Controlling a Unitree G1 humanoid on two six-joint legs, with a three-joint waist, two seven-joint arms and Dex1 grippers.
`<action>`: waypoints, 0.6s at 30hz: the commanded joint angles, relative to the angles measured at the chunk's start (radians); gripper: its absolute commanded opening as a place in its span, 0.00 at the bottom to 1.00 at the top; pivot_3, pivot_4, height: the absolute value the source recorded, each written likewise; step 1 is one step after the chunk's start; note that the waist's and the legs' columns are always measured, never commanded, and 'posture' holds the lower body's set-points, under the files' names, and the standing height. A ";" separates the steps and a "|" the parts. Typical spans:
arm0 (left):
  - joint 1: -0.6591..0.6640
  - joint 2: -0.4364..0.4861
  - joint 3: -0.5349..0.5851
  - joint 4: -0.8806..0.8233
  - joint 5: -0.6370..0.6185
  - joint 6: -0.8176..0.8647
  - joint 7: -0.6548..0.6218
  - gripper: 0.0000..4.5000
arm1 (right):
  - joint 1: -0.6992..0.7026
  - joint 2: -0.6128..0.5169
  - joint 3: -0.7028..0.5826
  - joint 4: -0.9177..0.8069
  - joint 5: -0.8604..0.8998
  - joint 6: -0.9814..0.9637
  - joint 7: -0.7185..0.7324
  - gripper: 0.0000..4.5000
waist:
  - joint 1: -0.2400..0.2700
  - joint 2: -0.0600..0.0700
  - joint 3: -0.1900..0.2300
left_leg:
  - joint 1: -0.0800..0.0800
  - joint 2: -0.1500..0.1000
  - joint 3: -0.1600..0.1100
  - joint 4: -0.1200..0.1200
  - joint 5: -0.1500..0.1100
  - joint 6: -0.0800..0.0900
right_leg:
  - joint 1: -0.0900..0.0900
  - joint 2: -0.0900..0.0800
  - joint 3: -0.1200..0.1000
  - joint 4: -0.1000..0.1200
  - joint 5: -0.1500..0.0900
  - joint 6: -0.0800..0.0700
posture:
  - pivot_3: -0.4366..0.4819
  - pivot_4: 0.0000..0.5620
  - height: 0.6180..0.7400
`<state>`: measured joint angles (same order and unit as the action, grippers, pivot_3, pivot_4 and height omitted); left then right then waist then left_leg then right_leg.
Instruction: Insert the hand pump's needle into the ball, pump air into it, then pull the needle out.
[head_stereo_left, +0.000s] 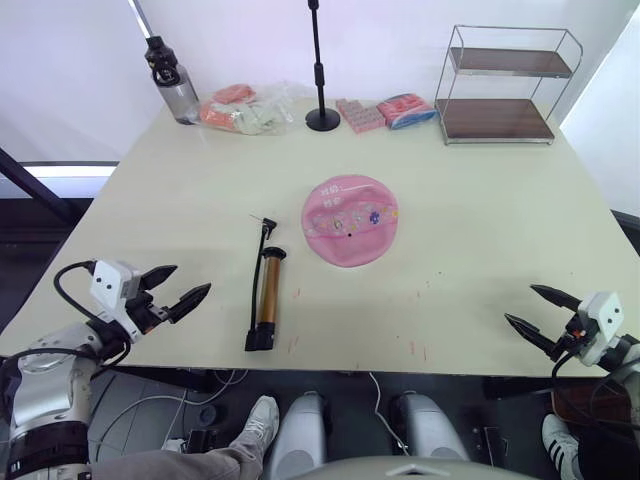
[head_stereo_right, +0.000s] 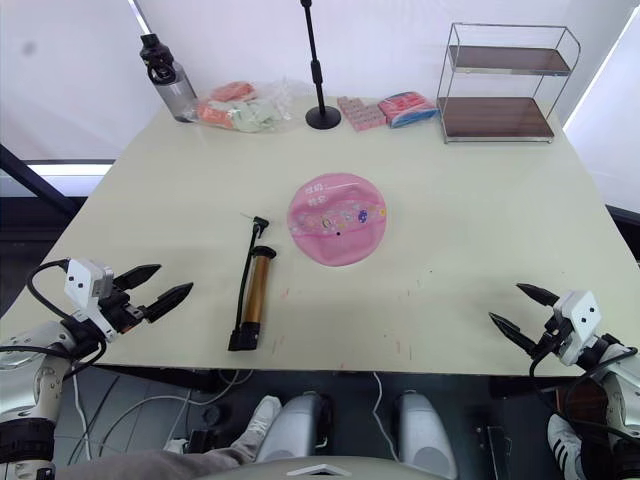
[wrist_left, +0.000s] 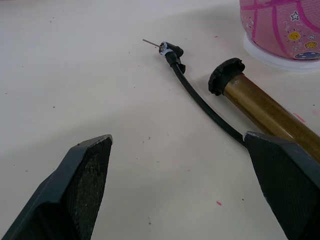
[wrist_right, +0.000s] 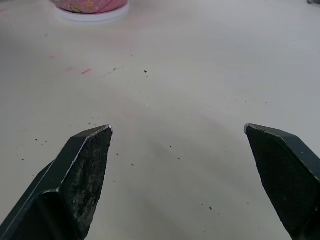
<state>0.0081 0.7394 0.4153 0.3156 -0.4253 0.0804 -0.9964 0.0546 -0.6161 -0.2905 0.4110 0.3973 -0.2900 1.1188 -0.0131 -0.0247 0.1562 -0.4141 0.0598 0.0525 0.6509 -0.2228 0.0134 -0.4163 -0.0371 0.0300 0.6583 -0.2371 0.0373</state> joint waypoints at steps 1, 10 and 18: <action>0.002 0.002 0.021 -0.016 -0.003 -0.022 0.011 1.00 | 0.000 -0.009 -0.022 -0.017 0.011 -0.018 -0.005 0.99 | 0.000 0.000 0.000 | 0.000 0.000 0.000 0.000 0.000 0.000 | 0.000 0.000 0.000 0.000 0.000 0.000 | 0.48 0.27 1.00; 0.009 -0.004 0.028 -0.031 -0.009 -0.026 0.036 1.00 | 0.005 -0.005 -0.016 -0.067 0.018 0.008 -0.023 0.99 | 0.000 0.000 0.000 | 0.000 0.000 0.000 0.000 0.000 0.000 | 0.000 0.000 0.000 0.000 0.000 0.000 | 0.48 0.27 1.00; 0.000 -0.010 0.025 -0.079 -0.012 0.063 0.111 1.00 | 0.026 -0.006 -0.015 -0.176 0.069 0.072 -0.002 0.99 | 0.001 0.000 0.000 | 0.000 0.000 0.000 0.000 0.000 0.000 | 0.000 0.000 0.000 0.000 0.000 0.000 | 0.48 0.27 1.00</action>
<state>0.0114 0.7150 0.4207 0.2793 -0.4310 0.1149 -0.9151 0.0722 -0.6154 -0.2905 0.2980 0.4261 -0.2362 1.1064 -0.0125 -0.0247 0.1562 -0.4142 0.0599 0.0523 0.6508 -0.2228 0.0134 -0.4163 -0.0370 0.0299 0.6584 -0.2368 0.0370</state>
